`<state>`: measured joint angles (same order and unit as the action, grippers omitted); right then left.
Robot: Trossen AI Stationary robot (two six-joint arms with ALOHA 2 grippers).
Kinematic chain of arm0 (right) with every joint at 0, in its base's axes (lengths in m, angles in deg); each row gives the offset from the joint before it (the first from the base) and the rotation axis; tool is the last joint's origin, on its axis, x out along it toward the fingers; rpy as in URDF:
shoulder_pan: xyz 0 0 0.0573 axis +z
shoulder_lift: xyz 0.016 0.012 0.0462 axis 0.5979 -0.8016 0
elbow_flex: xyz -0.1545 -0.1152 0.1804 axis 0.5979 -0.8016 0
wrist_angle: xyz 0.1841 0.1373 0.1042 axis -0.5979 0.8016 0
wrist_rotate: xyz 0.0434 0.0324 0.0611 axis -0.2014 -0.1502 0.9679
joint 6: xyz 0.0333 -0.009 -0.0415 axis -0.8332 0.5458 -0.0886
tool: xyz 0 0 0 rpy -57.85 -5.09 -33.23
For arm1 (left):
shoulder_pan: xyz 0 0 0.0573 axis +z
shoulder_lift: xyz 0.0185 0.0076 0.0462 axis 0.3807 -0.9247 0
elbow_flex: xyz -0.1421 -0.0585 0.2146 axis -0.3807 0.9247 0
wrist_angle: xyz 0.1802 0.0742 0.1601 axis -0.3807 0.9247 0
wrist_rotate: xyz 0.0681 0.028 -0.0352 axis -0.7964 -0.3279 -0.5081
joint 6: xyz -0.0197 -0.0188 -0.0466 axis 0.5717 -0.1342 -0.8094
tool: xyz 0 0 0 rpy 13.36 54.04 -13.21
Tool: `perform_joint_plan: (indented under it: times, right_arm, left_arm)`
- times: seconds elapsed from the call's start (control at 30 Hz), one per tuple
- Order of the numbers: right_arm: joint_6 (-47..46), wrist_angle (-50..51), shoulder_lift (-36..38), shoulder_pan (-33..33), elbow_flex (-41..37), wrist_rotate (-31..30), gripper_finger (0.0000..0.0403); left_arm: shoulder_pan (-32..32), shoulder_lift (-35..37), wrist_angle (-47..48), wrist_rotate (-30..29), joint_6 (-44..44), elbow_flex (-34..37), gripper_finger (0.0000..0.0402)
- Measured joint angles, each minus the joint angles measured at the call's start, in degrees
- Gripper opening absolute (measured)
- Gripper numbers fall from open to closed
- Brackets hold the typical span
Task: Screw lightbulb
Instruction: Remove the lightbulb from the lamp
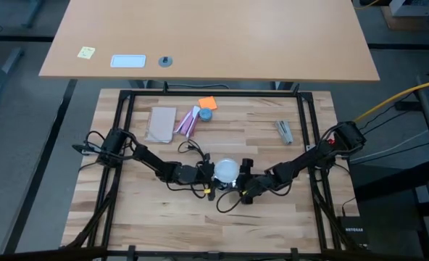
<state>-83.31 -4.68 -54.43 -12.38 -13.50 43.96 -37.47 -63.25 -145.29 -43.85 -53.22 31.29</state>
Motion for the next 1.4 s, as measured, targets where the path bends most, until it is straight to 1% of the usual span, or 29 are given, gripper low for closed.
perform_joint_plan:
  times: [0.1,0.2,0.37,0.53,0.6,0.67,0.8,0.93,0.97,1.03,1.1,1.17,1.23,1.3,1.33,1.4]
  right_arm:
    - [0.5,-3.4,0.0,0.1,0.0,0.9,0.0277]
    - [1.8,-4.8,-0.1,0.0,-0.1,0.2,0.0257]
    - [0.8,-4.4,-0.1,0.0,-0.1,-1.1,0.0229]
    - [0.4,-3.2,1.1,0.6,-0.1,-2.2,0.0215]
    - [0.3,-0.4,3.7,1.0,0.0,-2.7,0.021]
    - [0.3,4.9,7.6,1.9,0.1,-3.0,0.0204]
    - [0.1,17.7,17.9,5.0,0.1,-5.9,0.0194]
    - [-1.3,28.6,28.4,9.6,0.1,-12.1,0.0189]
    - [-2.6,30.7,30.2,11.0,0.0,-14.3,0.0189]
    - [-6.4,30.7,32.8,14.3,-2.1,-20.9,0.0189]
    - [-11.8,27.1,33.2,17.4,-6.3,-28.3,0.0188]
    - [-17.1,17.9,31.8,19.5,-12.1,-33.0,0.0188]
    - [-20.5,3.2,28.5,20.0,-18.2,-34.9,0.0188]
    - [-20.7,-12.6,23.8,19.7,-23.2,-36.1,0.0188]
    - [-19.9,-20.3,20.9,19.2,-24.7,-36.7,0.0188]
    - [-17.2,-31.3,15.2,17.8,-25.8,-36.8,0.0188]
  left_arm:
    - [0.1,0.0,-0.1,0.2,-0.4,0.0,0.014]
    - [0.1,0.1,-0.1,-0.1,-0.9,0.0,0.0144]
    - [0.1,0.1,0.0,-0.1,-0.9,0.0,0.0141]
    - [0.1,0.1,0.0,-0.1,-0.8,0.0,0.0146]
    - [0.1,0.1,0.1,0.2,-0.6,0.0,0.0146]
    - [0.1,0.1,0.3,0.3,-0.4,0.0,0.0144]
    - [0.1,0.1,0.9,0.4,-0.6,0.0,0.0143]
    - [0.1,0.1,0.9,0.4,-0.7,0.0,0.0147]
    - [0.1,0.1,0.8,0.3,-0.7,0.0,0.0147]
    - [0.1,0.1,0.8,0.3,-0.9,0.0,0.0146]
    - [0.1,0.1,0.8,0.1,-1.6,0.0,0.0145]
    - [0.1,0.1,0.7,0.1,-2.0,0.0,0.0147]
    - [0.1,0.1,0.7,0.1,-2.1,0.0,0.0149]
    - [0.1,0.1,0.8,0.1,-2.1,0.0,0.0149]
    - [0.1,0.1,0.7,0.1,-2.1,0.0,0.0148]
    - [0.1,0.1,0.7,0.1,-2.4,0.0,0.0146]
